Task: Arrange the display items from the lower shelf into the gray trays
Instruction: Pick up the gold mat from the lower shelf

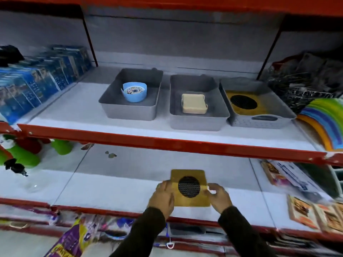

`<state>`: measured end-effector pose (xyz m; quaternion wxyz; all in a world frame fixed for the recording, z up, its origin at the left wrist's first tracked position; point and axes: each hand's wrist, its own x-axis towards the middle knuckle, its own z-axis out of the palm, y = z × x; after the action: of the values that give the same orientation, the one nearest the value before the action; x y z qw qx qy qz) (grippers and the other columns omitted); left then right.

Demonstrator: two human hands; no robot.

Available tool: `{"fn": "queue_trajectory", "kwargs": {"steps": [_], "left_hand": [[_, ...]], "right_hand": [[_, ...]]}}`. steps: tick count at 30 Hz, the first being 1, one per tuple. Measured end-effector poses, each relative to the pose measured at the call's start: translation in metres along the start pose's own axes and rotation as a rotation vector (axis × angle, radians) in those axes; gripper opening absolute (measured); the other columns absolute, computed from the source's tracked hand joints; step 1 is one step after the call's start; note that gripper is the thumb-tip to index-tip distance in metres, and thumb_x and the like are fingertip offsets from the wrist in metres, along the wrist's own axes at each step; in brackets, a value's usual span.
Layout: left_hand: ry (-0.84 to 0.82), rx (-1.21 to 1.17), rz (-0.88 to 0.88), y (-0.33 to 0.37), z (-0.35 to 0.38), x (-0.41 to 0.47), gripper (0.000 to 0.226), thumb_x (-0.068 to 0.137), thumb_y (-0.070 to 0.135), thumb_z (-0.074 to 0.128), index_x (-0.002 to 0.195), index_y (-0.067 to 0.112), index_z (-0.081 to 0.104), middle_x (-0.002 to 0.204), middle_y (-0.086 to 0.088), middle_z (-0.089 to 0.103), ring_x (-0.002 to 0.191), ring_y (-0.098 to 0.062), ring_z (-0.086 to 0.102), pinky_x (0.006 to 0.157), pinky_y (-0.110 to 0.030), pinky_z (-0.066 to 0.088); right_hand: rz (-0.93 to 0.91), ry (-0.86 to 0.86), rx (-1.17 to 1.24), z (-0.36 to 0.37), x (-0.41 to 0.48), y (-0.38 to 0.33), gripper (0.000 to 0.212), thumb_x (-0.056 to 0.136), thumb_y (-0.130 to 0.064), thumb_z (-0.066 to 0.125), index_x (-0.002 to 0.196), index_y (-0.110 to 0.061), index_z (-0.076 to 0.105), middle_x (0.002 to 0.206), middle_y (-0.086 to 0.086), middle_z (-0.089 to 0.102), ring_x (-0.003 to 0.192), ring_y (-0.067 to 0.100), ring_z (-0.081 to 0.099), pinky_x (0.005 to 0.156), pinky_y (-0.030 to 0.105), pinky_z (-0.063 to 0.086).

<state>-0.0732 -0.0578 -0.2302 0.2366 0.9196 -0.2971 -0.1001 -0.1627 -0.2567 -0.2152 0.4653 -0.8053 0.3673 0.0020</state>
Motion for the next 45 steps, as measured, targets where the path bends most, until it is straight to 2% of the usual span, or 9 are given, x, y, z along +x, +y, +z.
{"fn": "queue_trajectory", "kwargs": {"steps": [2, 5, 14, 17, 20, 25, 29, 39, 45], "left_hand": [[-0.118, -0.124, -0.278, 0.003, 0.018, 0.014, 0.058, 0.096, 0.021, 0.041, 0.152, 0.013, 0.029, 0.147, -0.009, 0.045, 0.134, -0.024, 0.045, 0.113, -0.029, 0.034], [-0.199, -0.231, -0.562, 0.006, 0.031, 0.032, 0.054, 0.099, 0.021, 0.042, 0.150, 0.007, 0.032, 0.152, -0.015, 0.037, 0.138, -0.029, 0.042, 0.116, -0.031, 0.032], [-0.146, -0.813, -0.859, 0.003, 0.028, 0.034, 0.034, 0.090, 0.002, 0.054, 0.120, 0.007, 0.068, 0.129, -0.015, 0.066, 0.121, -0.033, 0.061, 0.102, -0.033, 0.050], [-0.015, -0.921, -0.891, 0.007, 0.009, 0.007, 0.026, 0.081, 0.004, 0.061, 0.090, 0.023, 0.075, 0.112, -0.007, 0.075, 0.108, -0.030, 0.068, 0.103, -0.038, 0.052], [0.056, -1.055, -0.848, 0.013, -0.010, -0.024, 0.025, 0.077, 0.000, 0.068, 0.080, 0.025, 0.072, 0.102, -0.004, 0.076, 0.107, -0.030, 0.069, 0.099, -0.040, 0.054], [0.137, -1.239, -0.700, 0.016, -0.044, -0.074, 0.028, 0.078, -0.011, 0.066, 0.098, 0.007, 0.074, 0.100, -0.015, 0.073, 0.090, -0.029, 0.068, 0.088, -0.042, 0.057], [0.197, -1.255, -0.533, 0.032, -0.087, -0.088, 0.027, 0.080, -0.007, 0.068, 0.088, 0.019, 0.073, 0.096, -0.011, 0.071, 0.086, -0.025, 0.066, 0.086, -0.040, 0.054], [0.320, -1.231, -0.247, 0.081, -0.170, -0.082, 0.032, 0.084, -0.009, 0.064, 0.113, 0.002, 0.069, 0.084, 0.000, 0.070, 0.072, -0.010, 0.064, 0.053, -0.014, 0.051], [0.321, -1.210, -0.118, 0.126, -0.191, -0.065, 0.042, 0.083, -0.013, 0.064, 0.124, -0.005, 0.063, 0.110, -0.016, 0.069, 0.087, -0.016, 0.067, 0.071, -0.019, 0.058]], "right_hand": [[0.119, -0.027, -0.150, 0.011, 0.021, 0.019, 0.049, 0.093, -0.021, 0.057, 0.137, -0.001, 0.050, 0.141, 0.018, 0.053, 0.128, 0.031, 0.053, 0.104, 0.030, 0.042], [0.178, -0.025, -0.250, 0.024, 0.034, 0.029, 0.043, 0.093, -0.019, 0.050, 0.131, 0.000, 0.055, 0.136, 0.019, 0.057, 0.123, 0.031, 0.057, 0.101, 0.031, 0.045], [0.313, 0.079, 0.145, 0.021, 0.016, 0.037, 0.042, 0.077, 0.008, 0.059, 0.116, -0.005, 0.065, 0.118, 0.013, 0.069, 0.106, 0.026, 0.063, 0.092, 0.027, 0.050], [0.284, 0.103, 0.327, 0.012, -0.012, 0.035, 0.045, 0.070, 0.015, 0.066, 0.111, -0.005, 0.069, 0.112, 0.013, 0.071, 0.101, 0.028, 0.066, 0.090, 0.032, 0.054], [0.241, 0.102, 0.530, 0.004, -0.047, 0.030, 0.047, 0.067, 0.021, 0.066, 0.106, -0.003, 0.069, 0.112, 0.016, 0.069, 0.099, 0.037, 0.068, 0.087, 0.043, 0.057], [0.123, 0.065, 0.620, -0.014, -0.102, 0.015, 0.046, 0.068, 0.021, 0.069, 0.106, -0.004, 0.070, 0.107, 0.013, 0.069, 0.084, 0.024, 0.068, 0.070, 0.031, 0.056], [-0.007, 0.057, 0.676, -0.037, -0.133, -0.016, 0.045, 0.066, 0.020, 0.071, 0.101, -0.009, 0.069, 0.101, 0.007, 0.070, 0.076, 0.023, 0.069, 0.067, 0.027, 0.056], [-0.260, 0.128, 0.707, -0.090, -0.160, -0.086, 0.048, 0.068, 0.019, 0.072, 0.112, 0.000, 0.065, 0.106, 0.015, 0.069, 0.071, 0.020, 0.067, 0.058, 0.020, 0.056], [-0.355, 0.168, 0.751, -0.138, -0.151, -0.096, 0.046, 0.072, 0.015, 0.072, 0.112, -0.007, 0.069, 0.102, 0.009, 0.071, 0.085, 0.016, 0.066, 0.060, 0.020, 0.056]]}}
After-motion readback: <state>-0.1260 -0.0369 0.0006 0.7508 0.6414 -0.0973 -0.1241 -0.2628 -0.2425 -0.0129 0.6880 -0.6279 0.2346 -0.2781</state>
